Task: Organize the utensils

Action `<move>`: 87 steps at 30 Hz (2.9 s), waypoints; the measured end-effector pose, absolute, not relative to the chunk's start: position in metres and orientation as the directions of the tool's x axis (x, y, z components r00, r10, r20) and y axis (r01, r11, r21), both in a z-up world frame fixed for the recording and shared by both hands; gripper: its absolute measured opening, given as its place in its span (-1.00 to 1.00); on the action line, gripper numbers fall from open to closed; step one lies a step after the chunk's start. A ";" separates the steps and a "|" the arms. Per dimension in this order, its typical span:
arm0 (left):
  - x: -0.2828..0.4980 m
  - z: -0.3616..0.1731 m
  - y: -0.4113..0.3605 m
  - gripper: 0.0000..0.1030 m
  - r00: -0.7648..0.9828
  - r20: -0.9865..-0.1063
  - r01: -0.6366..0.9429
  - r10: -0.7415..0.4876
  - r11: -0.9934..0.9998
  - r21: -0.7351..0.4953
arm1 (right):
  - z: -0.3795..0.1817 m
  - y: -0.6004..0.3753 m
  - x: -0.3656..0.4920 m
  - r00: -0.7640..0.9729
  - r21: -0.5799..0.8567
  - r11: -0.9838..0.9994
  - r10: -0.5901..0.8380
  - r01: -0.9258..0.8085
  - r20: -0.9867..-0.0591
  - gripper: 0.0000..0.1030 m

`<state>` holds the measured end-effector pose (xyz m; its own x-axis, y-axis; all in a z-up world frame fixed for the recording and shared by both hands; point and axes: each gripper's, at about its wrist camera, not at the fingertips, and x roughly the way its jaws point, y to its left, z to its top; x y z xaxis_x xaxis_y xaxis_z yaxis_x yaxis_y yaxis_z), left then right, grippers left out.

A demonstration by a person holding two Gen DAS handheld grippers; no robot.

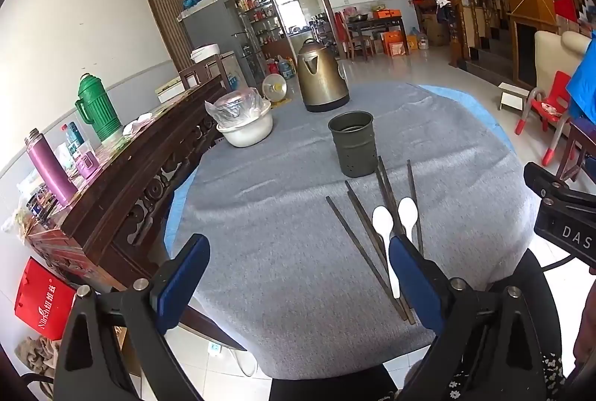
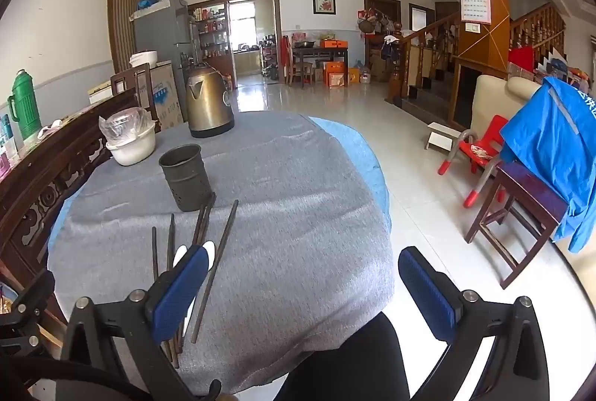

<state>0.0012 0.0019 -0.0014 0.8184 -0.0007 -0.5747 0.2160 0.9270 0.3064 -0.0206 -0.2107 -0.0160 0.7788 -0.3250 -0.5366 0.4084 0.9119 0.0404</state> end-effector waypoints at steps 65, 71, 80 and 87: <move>0.242 -0.116 0.031 -0.03 0.318 -0.873 0.172 -0.370 0.928 -0.330 | -0.112 -0.247 0.247 0.475 0.386 0.869 0.211 0.309 -0.854 -0.36; 0.267 -0.125 0.016 -0.21 0.247 -0.893 0.152 -0.375 0.926 -0.347 | -0.127 -0.242 0.276 0.399 0.318 0.886 0.171 0.338 -0.901 -0.51; 0.283 -0.133 0.007 -0.79 0.229 -0.902 0.129 -0.366 0.930 -0.344 | -0.136 -0.227 0.290 0.381 0.210 0.925 0.079 0.317 -0.921 -0.85; 0.292 -0.136 -0.004 -0.87 0.238 -0.891 0.132 -0.386 0.922 -0.364 | -0.123 -0.231 0.273 0.472 0.293 0.917 0.138 0.271 -0.871 -0.89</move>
<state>0.2918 -0.0038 -0.1361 0.2380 -0.3864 -0.8911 0.1325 0.9218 -0.3643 0.2728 -0.2309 -0.1227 0.4722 0.1382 -0.8706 0.2714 0.9169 0.2927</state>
